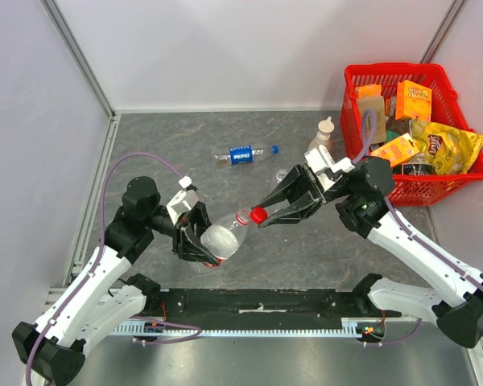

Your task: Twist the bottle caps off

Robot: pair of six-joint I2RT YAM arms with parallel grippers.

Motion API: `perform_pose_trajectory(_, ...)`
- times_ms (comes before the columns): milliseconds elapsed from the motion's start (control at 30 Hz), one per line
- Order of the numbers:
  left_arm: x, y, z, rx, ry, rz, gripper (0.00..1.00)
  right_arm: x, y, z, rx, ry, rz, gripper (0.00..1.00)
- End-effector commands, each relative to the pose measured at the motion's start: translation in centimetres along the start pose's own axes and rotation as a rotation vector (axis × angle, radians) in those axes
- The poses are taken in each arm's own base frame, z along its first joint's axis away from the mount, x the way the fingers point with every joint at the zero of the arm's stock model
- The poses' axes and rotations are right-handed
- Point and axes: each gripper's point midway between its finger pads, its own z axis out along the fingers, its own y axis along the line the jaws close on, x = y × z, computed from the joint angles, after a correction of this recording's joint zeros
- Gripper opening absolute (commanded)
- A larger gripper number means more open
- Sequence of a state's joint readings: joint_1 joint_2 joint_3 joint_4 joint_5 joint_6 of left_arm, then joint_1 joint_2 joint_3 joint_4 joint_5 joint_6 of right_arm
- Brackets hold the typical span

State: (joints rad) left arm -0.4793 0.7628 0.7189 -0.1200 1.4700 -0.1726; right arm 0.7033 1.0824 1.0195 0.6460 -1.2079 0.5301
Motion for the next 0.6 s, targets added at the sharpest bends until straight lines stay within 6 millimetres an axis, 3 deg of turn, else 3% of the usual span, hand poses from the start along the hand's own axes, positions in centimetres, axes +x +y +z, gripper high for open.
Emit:
perform_pose_trajectory(0, -0.5, -1.0, -0.1, 0.042, 0.003, 0.036, 0.12, -0.5, 1.0, -0.1, -0.022, -0.002, -0.035, 0.0)
perform_pose_trajectory(400, -0.8, 0.1, -0.1, -0.064, -0.023, 0.084, 0.14, 0.3, -0.1, -0.3, 0.058, 0.016, -0.019, 0.0)
perform_pose_trajectory(567, -1.0, 1.0, -0.3, -0.129, -0.037, 0.122, 0.14, 1.8, -0.6, -0.7, 0.085, 0.056, 0.004, 0.0)
